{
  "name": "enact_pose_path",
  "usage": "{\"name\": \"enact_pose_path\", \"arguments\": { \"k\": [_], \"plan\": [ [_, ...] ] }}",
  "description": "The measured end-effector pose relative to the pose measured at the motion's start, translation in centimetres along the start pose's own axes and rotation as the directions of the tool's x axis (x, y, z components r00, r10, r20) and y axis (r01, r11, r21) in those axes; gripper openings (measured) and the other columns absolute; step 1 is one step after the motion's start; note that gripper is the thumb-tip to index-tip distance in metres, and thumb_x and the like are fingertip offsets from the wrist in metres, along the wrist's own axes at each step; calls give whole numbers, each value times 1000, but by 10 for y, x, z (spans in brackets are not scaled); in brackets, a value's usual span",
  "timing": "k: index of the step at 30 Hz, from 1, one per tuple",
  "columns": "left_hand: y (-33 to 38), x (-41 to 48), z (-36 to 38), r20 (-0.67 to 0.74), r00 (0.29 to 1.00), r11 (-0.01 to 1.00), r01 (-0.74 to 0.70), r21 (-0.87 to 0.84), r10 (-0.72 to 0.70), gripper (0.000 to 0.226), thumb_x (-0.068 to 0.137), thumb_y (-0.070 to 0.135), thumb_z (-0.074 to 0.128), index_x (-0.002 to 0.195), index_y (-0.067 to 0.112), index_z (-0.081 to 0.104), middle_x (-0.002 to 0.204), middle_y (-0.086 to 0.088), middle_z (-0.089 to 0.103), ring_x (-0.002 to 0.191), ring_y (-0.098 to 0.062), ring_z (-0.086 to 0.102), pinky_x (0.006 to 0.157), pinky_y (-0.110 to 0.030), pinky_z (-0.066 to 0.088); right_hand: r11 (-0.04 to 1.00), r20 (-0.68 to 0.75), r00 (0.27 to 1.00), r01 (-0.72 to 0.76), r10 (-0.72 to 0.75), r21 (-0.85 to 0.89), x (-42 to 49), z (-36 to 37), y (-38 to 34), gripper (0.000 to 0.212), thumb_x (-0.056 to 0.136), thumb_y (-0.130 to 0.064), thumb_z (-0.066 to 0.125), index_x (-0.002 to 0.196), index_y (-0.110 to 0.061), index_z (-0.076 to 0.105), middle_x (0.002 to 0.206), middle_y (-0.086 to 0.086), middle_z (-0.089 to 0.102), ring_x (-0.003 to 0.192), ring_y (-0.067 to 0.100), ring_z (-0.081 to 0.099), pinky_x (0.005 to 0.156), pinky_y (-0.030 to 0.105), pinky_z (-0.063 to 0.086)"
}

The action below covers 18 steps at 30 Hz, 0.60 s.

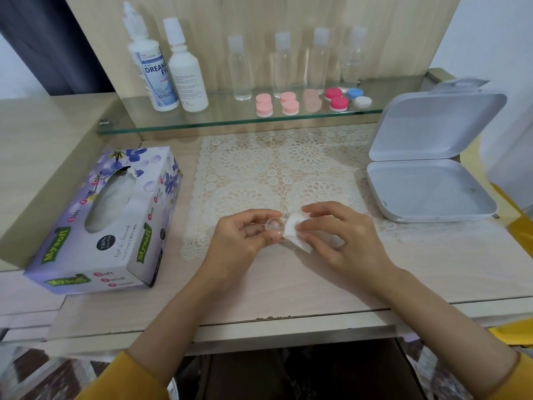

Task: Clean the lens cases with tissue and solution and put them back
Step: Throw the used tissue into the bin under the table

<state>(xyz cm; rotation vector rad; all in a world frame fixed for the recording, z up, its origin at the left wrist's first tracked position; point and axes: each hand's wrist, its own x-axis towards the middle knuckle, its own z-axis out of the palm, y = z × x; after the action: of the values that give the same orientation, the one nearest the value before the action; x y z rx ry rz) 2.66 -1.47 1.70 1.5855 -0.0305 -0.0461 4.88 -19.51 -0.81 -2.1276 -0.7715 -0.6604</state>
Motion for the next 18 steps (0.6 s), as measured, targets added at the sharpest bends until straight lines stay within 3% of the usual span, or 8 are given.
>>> {"name": "enact_pose_path", "arguments": {
  "k": [4, 7, 10, 12, 14, 16, 18],
  "plan": [
    [-3, 0, 0, 2, 1000, 1000, 12, -18, -12, 29, 75, -11, 64, 89, 14, 67, 89, -8, 71, 81, -12, 68, 73, -18, 53, 996, 86, 996, -6, -2, 88, -2, -3, -1, 18, 75, -25, 68, 83, -9, 73, 88, 5, 69, 79, 9, 62, 70, 19, 49],
    [-5, 0, 1, 17, 1000, 999, 11, -33, -10, 29, 76, -12, 62, 89, 13, 67, 89, -7, 70, 82, -12, 68, 72, -18, 53, 996, 95, 995, 7, -16, 91, -5, -1, 1, 12, 70, -8, 74, 81, -7, 72, 83, 5, 67, 72, 9, 61, 63, 18, 47],
    [-5, 2, 3, 27, 999, 997, -35, 71, 33, 31, 75, -8, 66, 91, 18, 67, 94, -10, 69, 82, -12, 68, 73, -16, 51, 997, 66, 998, -8, 3, 75, -7, 2, 3, 14, 67, -2, 76, 79, -6, 70, 80, 5, 65, 66, 11, 58, 58, 18, 45],
    [-7, 5, 1, 22, 989, 954, -146, 263, 146, 38, 71, -4, 72, 96, 23, 66, 97, -5, 68, 83, -9, 66, 79, -14, 49, 998, 52, 999, -10, 7, 59, -7, 3, 3, 13, 68, -3, 75, 79, -6, 70, 79, 6, 64, 67, 11, 57, 58, 18, 44],
    [-13, 8, 0, 35, 951, 842, -290, 455, 308, 49, 66, 1, 77, 106, 25, 61, 97, 4, 60, 84, -2, 61, 83, -11, 45, 999, 50, 999, -9, 7, 52, -7, 4, 3, 11, 69, -5, 73, 79, -5, 69, 79, 7, 63, 69, 9, 56, 59, 17, 44],
    [-20, 9, -1, 46, 907, 764, -379, 522, 418, 50, 65, 5, 77, 109, 21, 60, 91, 7, 57, 83, -5, 60, 78, -10, 47, 999, 48, 999, -15, 13, 49, -6, 3, 2, 9, 71, -8, 71, 79, -5, 69, 80, 7, 63, 70, 9, 55, 61, 12, 42],
    [-24, 9, 0, 39, 888, 750, -410, 519, 458, 49, 65, 2, 76, 110, 12, 62, 86, 1, 58, 78, -3, 61, 71, -9, 51, 999, 56, 998, -23, 21, 46, -5, 2, 1, 11, 76, -14, 65, 81, -5, 68, 81, 6, 63, 72, 8, 55, 64, 10, 42]
  ]
}}
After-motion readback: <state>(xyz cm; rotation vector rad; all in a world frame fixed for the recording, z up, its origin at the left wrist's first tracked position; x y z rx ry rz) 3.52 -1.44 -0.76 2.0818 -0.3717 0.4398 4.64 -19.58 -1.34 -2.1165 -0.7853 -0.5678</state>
